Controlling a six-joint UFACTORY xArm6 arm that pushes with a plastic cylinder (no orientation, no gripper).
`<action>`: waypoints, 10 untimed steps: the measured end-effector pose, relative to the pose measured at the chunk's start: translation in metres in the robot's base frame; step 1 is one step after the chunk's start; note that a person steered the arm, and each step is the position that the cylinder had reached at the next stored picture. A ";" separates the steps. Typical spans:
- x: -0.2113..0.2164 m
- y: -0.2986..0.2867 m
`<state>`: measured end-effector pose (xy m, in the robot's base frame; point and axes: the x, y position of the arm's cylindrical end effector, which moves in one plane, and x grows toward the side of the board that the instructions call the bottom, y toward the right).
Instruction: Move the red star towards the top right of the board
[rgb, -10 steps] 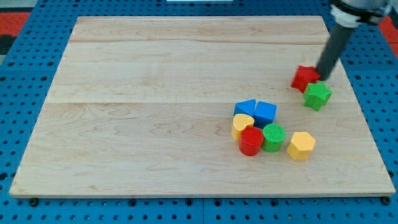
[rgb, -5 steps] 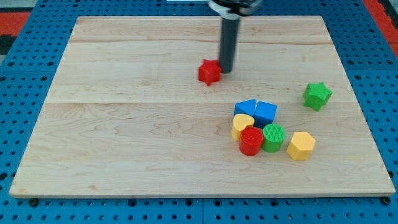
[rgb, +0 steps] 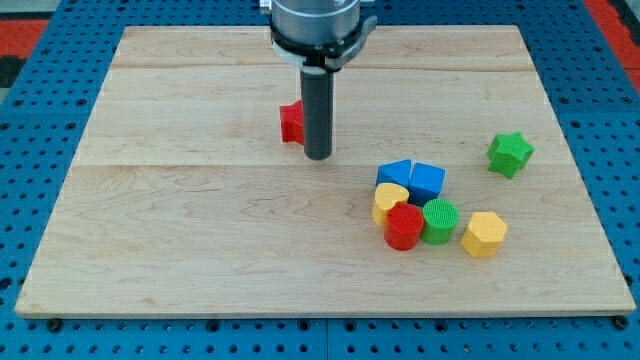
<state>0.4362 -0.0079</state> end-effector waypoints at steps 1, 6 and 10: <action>-0.006 -0.081; -0.149 0.112; -0.088 0.107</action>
<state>0.3481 0.0993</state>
